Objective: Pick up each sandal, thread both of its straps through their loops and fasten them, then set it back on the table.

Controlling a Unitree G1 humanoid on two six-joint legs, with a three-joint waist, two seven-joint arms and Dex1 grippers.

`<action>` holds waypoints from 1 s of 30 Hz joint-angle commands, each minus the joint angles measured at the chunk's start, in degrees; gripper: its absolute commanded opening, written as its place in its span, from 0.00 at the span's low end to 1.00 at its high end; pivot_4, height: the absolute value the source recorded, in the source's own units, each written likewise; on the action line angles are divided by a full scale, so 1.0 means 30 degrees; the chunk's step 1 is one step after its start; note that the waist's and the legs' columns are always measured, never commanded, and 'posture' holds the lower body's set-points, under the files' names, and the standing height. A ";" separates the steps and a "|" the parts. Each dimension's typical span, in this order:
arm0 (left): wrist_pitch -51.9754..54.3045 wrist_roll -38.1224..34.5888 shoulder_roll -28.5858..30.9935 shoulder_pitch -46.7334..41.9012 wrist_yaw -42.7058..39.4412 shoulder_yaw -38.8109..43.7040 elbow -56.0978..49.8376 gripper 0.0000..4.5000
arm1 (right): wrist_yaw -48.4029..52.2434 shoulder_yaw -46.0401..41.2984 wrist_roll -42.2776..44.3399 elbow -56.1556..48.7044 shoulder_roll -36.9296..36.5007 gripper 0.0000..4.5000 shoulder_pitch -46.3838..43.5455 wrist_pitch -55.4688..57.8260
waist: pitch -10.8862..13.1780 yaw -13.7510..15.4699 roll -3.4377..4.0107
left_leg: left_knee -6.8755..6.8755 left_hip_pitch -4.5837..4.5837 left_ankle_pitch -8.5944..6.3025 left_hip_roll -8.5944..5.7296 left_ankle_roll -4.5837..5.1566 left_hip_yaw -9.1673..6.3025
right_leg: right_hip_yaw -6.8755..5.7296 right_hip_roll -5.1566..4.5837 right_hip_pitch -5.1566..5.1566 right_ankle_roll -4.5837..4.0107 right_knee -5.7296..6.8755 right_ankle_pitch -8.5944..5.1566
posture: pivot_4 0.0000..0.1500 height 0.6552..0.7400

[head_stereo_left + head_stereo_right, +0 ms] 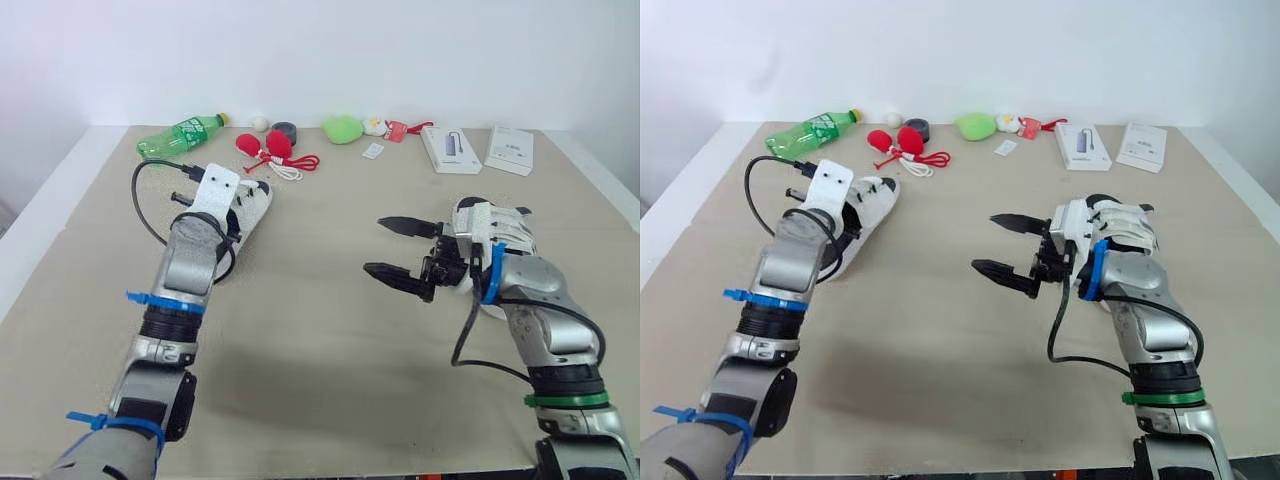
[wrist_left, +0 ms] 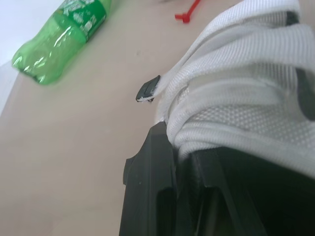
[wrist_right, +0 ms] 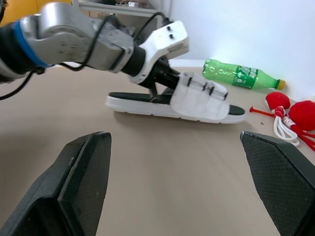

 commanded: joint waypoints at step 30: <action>-0.5751 -0.9141 0.5301 0.6972 -1.0264 0.3410 -0.6889 0.98 | 0.1601 -0.0861 0.0025 0.0995 -0.1815 1.00 0.0722 -0.0206 | -0.0004 -0.0086 0.0009 | -0.0021 0.0068 0.0014 0.0070 -0.0011 0.0072 | -0.0049 -0.0025 0.0002 -0.0126 -0.0003 0.0042 | 1.00 1.00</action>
